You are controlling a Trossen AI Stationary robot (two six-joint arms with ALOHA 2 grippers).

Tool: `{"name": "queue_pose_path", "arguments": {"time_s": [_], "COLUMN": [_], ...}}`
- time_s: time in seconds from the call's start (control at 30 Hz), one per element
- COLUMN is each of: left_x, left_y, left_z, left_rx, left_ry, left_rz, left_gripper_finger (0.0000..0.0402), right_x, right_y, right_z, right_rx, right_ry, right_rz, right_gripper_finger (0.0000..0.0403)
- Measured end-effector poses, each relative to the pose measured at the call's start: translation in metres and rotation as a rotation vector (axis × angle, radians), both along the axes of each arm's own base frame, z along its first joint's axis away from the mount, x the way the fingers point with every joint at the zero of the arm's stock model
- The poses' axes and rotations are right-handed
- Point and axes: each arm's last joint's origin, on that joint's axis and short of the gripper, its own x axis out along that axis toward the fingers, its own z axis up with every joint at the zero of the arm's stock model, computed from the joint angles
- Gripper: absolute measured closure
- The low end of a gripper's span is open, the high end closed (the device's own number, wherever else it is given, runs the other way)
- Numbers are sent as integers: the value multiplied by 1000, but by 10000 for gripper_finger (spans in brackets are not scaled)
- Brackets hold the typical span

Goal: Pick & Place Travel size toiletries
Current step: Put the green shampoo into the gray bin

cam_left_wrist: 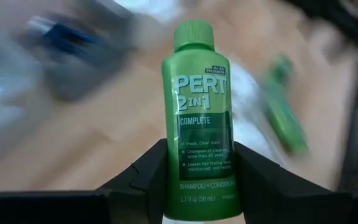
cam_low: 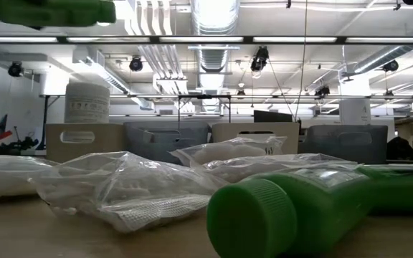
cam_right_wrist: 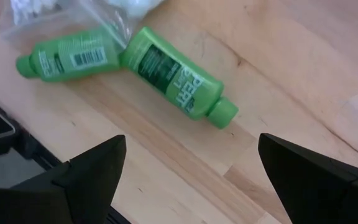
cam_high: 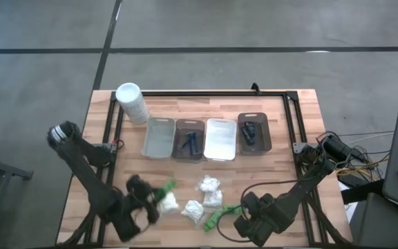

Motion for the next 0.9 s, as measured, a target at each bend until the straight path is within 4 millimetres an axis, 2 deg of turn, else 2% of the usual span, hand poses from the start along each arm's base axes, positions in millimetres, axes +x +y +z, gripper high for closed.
{"name": "queue_pose_path", "arguments": {"time_s": [0.13, 0.23, 0.37, 0.53, 0.73, 0.9], "left_x": [-9, -12, -15, -14, -13, -14], "left_y": [49, 85, 130, 180, 221, 234], "left_z": [16, 17, 8, -18, -46, -55], "left_rx": [-1, -24, -72, -220, -344, -360], "left_ry": [-69, -91, -75, -46, -109, -102], "left_rz": [196, 300, 403, 464, 538, 592], "left_gripper_finger": [250, 250, 250, 250, 250, 236], "right_x": [0, 0, 0, 2, 3, 3], "right_y": [0, 0, -2, -3, -3, -3], "right_z": [0, 0, 0, 0, 0, 0], "right_rx": [0, 1, 2, 11, 9, 9], "right_ry": [-12, -12, -9, -20, -40, -40], "right_rz": [-34, -39, -65, -114, -118, -115], "right_gripper_finger": [39, 39, 39, 39, 39, 39]}}
